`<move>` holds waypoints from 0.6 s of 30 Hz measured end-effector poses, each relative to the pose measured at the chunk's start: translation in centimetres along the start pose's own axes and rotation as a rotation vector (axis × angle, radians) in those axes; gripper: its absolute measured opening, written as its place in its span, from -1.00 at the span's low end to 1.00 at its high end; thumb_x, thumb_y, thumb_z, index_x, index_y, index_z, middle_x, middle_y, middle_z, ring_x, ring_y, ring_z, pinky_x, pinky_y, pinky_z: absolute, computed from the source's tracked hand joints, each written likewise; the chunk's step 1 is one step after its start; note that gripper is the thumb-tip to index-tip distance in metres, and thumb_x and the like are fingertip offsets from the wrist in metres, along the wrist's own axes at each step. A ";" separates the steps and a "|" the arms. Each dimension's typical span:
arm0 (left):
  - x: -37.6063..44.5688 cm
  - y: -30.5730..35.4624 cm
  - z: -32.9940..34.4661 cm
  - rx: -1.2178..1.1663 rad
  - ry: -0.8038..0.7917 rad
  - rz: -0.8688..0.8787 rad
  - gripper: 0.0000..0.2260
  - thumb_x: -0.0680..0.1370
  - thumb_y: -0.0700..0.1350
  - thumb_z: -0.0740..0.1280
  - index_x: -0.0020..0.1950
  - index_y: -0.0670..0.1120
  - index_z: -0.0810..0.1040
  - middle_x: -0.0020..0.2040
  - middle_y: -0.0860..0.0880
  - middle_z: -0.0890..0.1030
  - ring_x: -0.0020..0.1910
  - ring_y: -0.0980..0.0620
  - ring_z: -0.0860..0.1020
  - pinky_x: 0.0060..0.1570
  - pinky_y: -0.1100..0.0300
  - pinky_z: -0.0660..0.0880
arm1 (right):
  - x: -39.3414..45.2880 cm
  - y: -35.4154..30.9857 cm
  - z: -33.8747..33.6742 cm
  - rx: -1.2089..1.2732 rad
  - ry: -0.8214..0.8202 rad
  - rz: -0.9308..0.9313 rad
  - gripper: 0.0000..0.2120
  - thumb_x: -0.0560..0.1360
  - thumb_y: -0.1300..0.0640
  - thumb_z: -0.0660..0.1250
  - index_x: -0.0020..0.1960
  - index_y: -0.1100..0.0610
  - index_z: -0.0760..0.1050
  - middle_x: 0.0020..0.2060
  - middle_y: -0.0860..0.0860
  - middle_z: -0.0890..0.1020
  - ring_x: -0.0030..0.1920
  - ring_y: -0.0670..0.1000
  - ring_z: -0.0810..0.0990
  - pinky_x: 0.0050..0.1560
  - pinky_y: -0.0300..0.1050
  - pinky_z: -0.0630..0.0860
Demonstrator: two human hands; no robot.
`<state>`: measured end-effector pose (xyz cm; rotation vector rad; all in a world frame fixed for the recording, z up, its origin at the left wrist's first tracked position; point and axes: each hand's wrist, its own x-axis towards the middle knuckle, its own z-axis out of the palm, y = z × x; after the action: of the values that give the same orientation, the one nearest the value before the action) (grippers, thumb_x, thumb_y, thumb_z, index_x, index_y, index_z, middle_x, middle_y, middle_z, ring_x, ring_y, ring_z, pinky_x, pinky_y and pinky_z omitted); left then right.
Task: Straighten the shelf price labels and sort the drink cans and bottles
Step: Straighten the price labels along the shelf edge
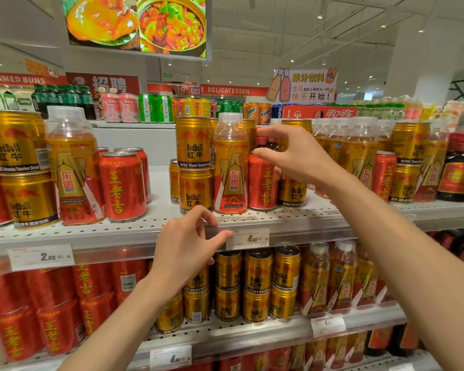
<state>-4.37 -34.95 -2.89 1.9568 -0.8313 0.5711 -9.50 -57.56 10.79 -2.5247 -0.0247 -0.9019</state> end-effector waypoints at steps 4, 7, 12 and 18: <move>0.0 0.0 0.0 0.007 -0.002 0.004 -0.73 0.45 0.10 0.57 -0.11 0.03 0.53 -0.49 0.04 0.48 -0.53 0.19 0.61 -0.42 -0.03 0.65 | -1.0 1.4 -0.8 0.011 -0.089 0.064 -0.65 0.59 0.00 0.41 0.35 0.03 0.58 -0.11 -0.15 0.66 -0.38 -0.02 0.71 -0.38 -0.27 0.59; 0.0 0.0 0.0 0.007 -0.004 0.006 -0.74 0.45 0.09 0.57 -0.10 0.03 0.53 -0.49 0.02 0.49 -0.53 0.19 0.62 -0.40 -0.04 0.65 | -1.2 2.1 -1.3 0.048 -0.149 0.083 -0.59 0.55 0.04 0.46 0.39 -0.04 0.56 0.06 -0.06 0.70 -0.31 0.00 0.73 -0.33 -0.24 0.63; -0.1 0.2 -0.1 0.004 -0.011 -0.001 -0.74 0.46 0.09 0.57 -0.11 0.03 0.52 -0.49 0.04 0.48 -0.53 0.19 0.63 -0.40 -0.03 0.64 | -1.3 2.3 -1.0 0.044 -0.133 0.051 -0.56 0.54 0.06 0.47 0.40 -0.05 0.55 0.19 -0.07 0.66 -0.32 -0.01 0.72 -0.22 -0.18 0.68; -0.1 0.2 -0.1 0.007 -0.015 -0.002 -0.74 0.46 0.09 0.56 -0.11 0.02 0.52 -0.49 0.05 0.48 -0.53 0.18 0.63 -0.41 -0.01 0.64 | -1.1 2.5 -0.6 0.073 -0.113 0.029 -0.59 0.53 0.06 0.49 0.37 -0.02 0.58 0.29 -0.10 0.58 -0.29 0.03 0.71 -0.17 -0.06 0.71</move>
<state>-4.54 -34.91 -2.80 1.9699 -0.8377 0.5593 -10.27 -59.92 9.50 -2.4982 -0.0554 -0.7323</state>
